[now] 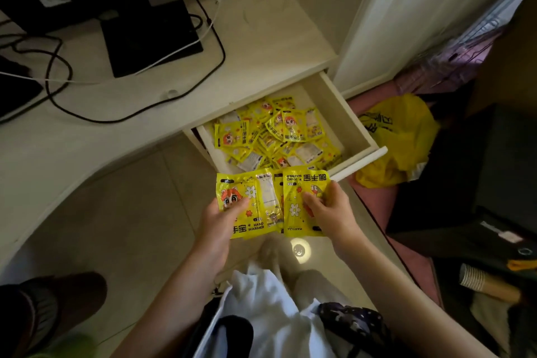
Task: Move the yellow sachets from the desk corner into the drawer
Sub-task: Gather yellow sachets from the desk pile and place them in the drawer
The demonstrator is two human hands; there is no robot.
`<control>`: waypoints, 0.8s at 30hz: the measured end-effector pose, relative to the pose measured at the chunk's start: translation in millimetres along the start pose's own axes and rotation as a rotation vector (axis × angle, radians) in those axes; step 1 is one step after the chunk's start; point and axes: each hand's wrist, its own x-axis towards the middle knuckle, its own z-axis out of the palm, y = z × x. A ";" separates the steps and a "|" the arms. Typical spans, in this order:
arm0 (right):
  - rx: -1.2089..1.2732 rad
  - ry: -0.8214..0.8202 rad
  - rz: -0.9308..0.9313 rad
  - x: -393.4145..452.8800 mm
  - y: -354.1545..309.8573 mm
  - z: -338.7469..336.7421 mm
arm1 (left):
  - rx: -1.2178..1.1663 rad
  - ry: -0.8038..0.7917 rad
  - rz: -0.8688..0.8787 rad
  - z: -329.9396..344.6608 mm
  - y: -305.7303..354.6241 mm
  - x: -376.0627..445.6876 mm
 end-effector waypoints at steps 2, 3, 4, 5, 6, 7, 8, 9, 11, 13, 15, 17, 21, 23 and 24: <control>-0.022 0.002 0.002 15.5 -7.7 -4.4 | -0.016 0.012 0.000 9.3 5.3 11.0; -0.034 -0.001 0.006 23.4 -11.0 -7.3 | -0.017 0.020 -0.001 14.6 7.4 15.8; -0.048 -0.009 0.012 31.1 -13.7 -10.2 | -0.014 0.029 0.001 20.1 9.4 19.3; -0.066 -0.018 0.016 38.6 -16.4 -13.4 | -0.012 0.036 0.004 25.9 11.0 22.8; -0.086 -0.027 0.018 46.8 -19.2 -16.3 | -0.014 0.047 0.003 31.4 10.9 27.3; -0.095 -0.042 0.014 55.1 -22.7 -19.8 | -0.013 0.058 0.002 37.2 11.2 31.7; -0.095 -0.064 0.007 63.7 -25.8 -23.5 | -0.005 0.072 0.000 43.5 12.1 35.7; -0.093 -0.092 0.000 72.2 -29.4 -27.3 | 0.000 0.088 -0.003 49.9 12.9 39.7; -0.130 -0.147 -0.017 90.9 -34.5 -36.2 | 0.010 0.117 -0.027 62.7 10.6 51.2; -0.200 -0.201 -0.023 109.6 -40.2 -46.3 | 0.002 0.169 -0.040 76.9 8.7 60.0; -0.241 -0.258 -0.019 130.6 -45.7 -55.4 | -0.012 0.201 -0.047 93.7 7.4 67.4; -0.282 -0.296 -0.018 151.8 -51.3 -61.3 | -0.021 0.236 -0.075 108.3 3.4 75.0; -0.358 -0.337 -0.013 195.4 -58.5 -62.4 | -0.085 0.314 -0.182 130.1 0.0 92.5; -0.388 -0.352 -0.005 214.7 -57.9 -58.4 | -0.109 0.358 -0.209 131.7 -6.5 104.8; -0.404 -0.352 -0.005 224.2 -55.8 -54.5 | -0.107 0.363 -0.208 131.9 -7.6 110.5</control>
